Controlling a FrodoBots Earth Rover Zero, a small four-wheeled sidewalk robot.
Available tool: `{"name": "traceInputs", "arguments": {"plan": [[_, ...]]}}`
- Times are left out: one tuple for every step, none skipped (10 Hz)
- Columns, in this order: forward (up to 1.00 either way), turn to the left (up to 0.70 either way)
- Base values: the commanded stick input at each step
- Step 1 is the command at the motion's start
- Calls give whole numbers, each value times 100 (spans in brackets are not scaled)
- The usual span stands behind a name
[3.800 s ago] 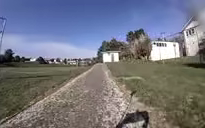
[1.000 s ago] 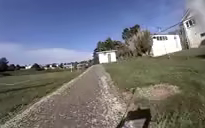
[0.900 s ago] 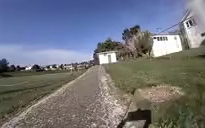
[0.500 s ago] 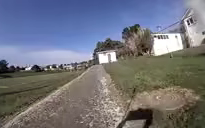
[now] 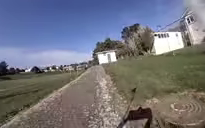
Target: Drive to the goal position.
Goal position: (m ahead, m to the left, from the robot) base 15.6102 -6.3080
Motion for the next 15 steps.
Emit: {"name": "traceInputs", "arguments": {"plan": [[70, 14], [70, 14], [70, 14], [70, 14], [70, 14], [70, 14], [70, 14], [70, 14], [70, 14], [70, 12], [70, 3], [70, 0], [70, 0], [70, -10], [70, -14]]}}
